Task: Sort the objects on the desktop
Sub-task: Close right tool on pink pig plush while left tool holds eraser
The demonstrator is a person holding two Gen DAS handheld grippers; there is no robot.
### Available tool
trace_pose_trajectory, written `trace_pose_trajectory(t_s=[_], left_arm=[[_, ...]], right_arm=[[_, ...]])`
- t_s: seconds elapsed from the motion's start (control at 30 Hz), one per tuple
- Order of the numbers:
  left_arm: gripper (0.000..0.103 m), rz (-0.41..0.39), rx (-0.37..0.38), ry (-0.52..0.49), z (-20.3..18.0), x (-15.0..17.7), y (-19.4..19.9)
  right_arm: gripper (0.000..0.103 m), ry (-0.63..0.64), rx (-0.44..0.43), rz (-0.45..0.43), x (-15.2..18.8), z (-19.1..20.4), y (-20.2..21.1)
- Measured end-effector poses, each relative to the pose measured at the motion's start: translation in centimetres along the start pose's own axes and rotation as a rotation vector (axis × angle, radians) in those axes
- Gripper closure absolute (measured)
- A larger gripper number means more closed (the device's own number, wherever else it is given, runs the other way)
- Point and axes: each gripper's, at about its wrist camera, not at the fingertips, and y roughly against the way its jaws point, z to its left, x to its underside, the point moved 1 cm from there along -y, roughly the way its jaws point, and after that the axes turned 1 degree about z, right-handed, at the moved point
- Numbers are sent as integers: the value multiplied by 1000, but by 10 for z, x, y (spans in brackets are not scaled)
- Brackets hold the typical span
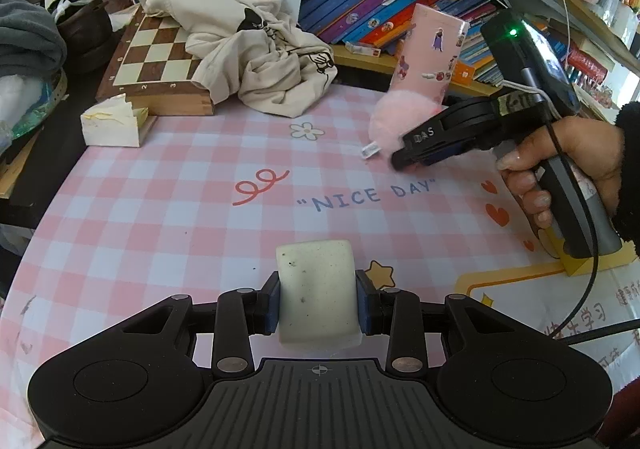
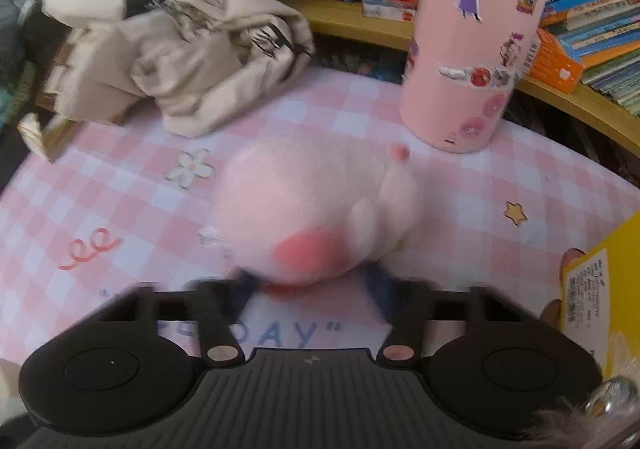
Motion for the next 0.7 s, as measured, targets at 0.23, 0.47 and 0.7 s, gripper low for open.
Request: trace_pose_trajectory(t_s=[0.23,0.47,0.7], left_arm=[[69,-30,-3,-13,-3,-2,9],[69,-62,-14,-11,-2,-3,19],[69,-93,-9,-37,-9,-6,28]], right_arm=[[88,-21,-23,18,8,-1,11],[88,-9,-70,0,31,6,43],[88,10,-141,14,70,13,81]])
